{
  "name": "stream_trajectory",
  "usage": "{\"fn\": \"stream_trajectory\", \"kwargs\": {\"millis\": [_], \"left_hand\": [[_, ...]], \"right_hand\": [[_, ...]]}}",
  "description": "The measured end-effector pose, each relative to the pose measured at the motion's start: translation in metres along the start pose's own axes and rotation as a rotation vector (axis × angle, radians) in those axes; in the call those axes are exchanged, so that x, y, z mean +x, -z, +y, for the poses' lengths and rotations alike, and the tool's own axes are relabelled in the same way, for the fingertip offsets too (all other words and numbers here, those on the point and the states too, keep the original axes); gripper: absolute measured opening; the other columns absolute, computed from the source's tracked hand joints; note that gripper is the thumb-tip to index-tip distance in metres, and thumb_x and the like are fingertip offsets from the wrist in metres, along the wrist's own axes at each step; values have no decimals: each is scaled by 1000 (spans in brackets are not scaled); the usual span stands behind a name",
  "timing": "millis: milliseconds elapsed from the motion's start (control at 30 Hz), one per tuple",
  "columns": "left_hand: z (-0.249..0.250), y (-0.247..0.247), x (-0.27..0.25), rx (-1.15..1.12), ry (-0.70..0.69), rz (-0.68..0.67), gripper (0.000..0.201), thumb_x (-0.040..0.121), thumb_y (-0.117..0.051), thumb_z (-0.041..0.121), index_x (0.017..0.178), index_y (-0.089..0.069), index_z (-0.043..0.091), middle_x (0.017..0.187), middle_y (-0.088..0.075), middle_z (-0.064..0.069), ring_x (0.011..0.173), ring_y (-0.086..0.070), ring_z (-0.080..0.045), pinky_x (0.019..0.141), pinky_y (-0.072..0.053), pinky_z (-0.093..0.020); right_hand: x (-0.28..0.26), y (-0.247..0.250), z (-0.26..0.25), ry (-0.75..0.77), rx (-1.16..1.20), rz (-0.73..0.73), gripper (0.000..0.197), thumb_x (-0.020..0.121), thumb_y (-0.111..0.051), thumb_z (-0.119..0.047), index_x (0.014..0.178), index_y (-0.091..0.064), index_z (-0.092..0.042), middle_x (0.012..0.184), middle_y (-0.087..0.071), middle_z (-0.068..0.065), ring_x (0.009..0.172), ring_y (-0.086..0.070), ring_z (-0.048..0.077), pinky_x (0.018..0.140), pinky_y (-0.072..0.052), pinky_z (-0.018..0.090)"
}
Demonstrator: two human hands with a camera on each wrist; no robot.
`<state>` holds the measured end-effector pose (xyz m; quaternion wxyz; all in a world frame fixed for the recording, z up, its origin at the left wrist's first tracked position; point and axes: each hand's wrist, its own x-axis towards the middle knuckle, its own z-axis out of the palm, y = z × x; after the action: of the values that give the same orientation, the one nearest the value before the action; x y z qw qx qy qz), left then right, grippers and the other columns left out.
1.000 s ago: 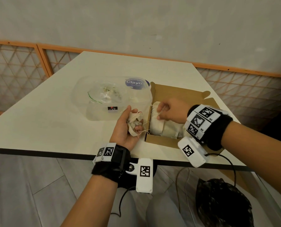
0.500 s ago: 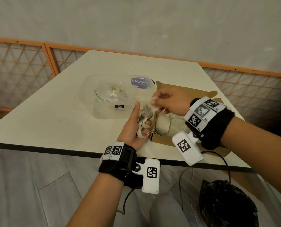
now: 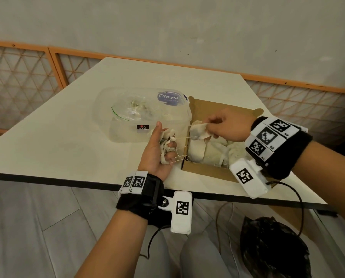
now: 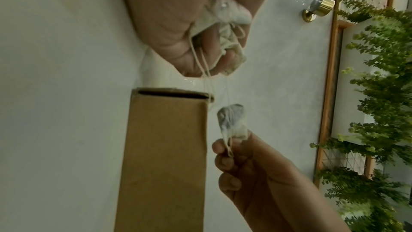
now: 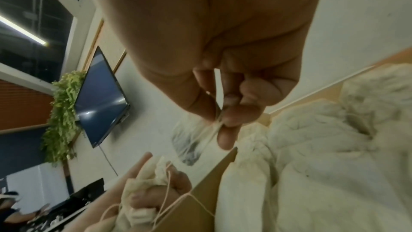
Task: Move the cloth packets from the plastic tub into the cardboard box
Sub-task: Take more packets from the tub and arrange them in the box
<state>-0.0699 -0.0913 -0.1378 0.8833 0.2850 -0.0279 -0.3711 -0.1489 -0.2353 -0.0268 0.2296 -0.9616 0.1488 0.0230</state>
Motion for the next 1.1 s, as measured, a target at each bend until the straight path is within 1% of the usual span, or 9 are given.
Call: {"fn": "stream_trajectory", "kwargs": {"millis": [67, 200, 300, 400, 500, 600, 900, 1000, 1100], "left_hand": [[0, 1, 1, -7, 7, 1, 30, 94, -47, 46, 82, -49, 19, 55, -46, 5, 40, -45, -1, 29, -23, -12], [2, 4, 2, -18, -15, 23, 31, 93, -48, 47, 79, -49, 19, 60, -44, 5, 39, -43, -2, 29, -23, -13], [3, 4, 2, -21, -9, 25, 32, 94, -47, 47, 77, -48, 19, 58, -44, 6, 36, -41, -2, 29, -22, -13], [3, 4, 2, -14, -5, 28, 32, 94, -47, 46, 77, -48, 19, 55, -44, 5, 36, -41, -2, 29, -22, -12], [3, 4, 2, -20, -14, 35, 31, 95, -47, 44, 77, -48, 18, 57, -45, 5, 39, -43, -2, 30, -22, -12], [2, 5, 3, -20, -10, 28, 32, 94, -47, 45, 77, -48, 17, 57, -46, 4, 38, -42, -2, 30, -21, -12], [4, 7, -1, -71, 13, -6, 37, 93, -44, 49, 78, -50, 16, 59, -46, 3, 41, -45, -4, 30, -22, -13], [5, 2, -3, -106, 39, -9, 41, 95, -40, 50, 82, -54, 13, 67, -49, 0, 43, -49, -6, 28, -23, -13], [2, -1, -4, -42, 58, -21, 41, 96, -40, 49, 84, -55, 13, 61, -52, -1, 41, -49, -6, 28, -22, -13]], "right_hand": [[1, 6, 6, -45, -49, 80, 23, 91, -45, -13, 92, -66, -3, 68, -61, -4, 73, -56, 19, 65, -43, 26], [1, 10, 19, -132, -187, 119, 28, 91, -45, -15, 97, -64, 4, 76, -58, 18, 68, -49, 24, 52, -29, 23], [-1, 8, 25, -115, -202, 23, 22, 87, -51, -14, 97, -69, -7, 68, -56, 2, 62, -47, 13, 55, -36, 24], [-6, 7, 19, -44, -172, -22, 18, 87, -55, -17, 95, -70, -12, 77, -66, 3, 70, -55, 14, 67, -44, 27], [-9, 4, 6, 4, -65, -155, 13, 84, -63, -17, 96, -65, -20, 65, -63, -11, 62, -53, 2, 64, -39, 20], [-5, -5, 1, 9, 22, -232, 14, 82, -68, -17, 96, -66, -13, 76, -65, -4, 66, -53, 6, 74, -43, 23], [15, -35, 15, -134, 71, -125, 27, 79, -72, -21, 102, -60, -14, 74, -60, -1, 64, -55, 11, 59, -42, 20], [9, -28, 8, -22, 50, 73, 26, 77, -73, -28, 96, -55, -23, 81, -56, -4, 71, -51, 11, 59, -37, 21], [2, -29, -11, 121, 124, 92, 31, 78, -71, -38, 102, -55, -26, 84, -56, -7, 68, -49, 4, 61, -37, 19]]}}
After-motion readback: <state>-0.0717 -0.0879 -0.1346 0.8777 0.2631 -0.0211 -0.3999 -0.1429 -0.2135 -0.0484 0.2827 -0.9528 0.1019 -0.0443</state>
